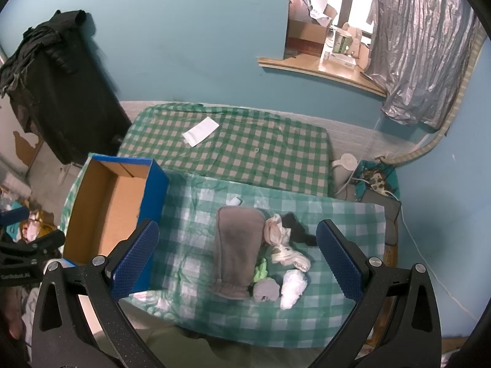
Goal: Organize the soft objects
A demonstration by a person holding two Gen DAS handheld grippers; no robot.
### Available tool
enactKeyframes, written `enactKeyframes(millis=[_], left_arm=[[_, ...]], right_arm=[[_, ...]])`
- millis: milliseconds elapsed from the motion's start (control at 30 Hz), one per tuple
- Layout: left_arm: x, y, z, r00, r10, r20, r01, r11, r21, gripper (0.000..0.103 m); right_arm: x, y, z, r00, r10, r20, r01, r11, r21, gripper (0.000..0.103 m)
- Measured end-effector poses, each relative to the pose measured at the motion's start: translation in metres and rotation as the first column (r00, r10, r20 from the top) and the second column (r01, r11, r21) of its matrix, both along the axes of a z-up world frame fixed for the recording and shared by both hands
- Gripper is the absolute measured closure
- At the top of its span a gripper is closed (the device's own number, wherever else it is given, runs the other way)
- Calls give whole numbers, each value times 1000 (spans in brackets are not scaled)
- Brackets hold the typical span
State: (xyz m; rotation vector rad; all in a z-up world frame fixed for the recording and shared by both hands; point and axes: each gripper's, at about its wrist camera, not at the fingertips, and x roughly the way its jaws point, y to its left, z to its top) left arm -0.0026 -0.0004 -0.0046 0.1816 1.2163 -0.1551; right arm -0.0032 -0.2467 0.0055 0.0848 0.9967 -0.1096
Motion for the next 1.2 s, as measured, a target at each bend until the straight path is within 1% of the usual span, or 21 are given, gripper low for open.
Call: enactKeyframes(millis=[200,1200], left_arm=[[-1,-1,-3,1000,0,-11,0,1000,4,2],[0,0,-4,1000,0,-14,0,1000,3,2]], right_arm=[[0,0,0,1000,0,0,0,1000,1,2],[0,2,1,1000,1,-1,-1,1000,2,2]])
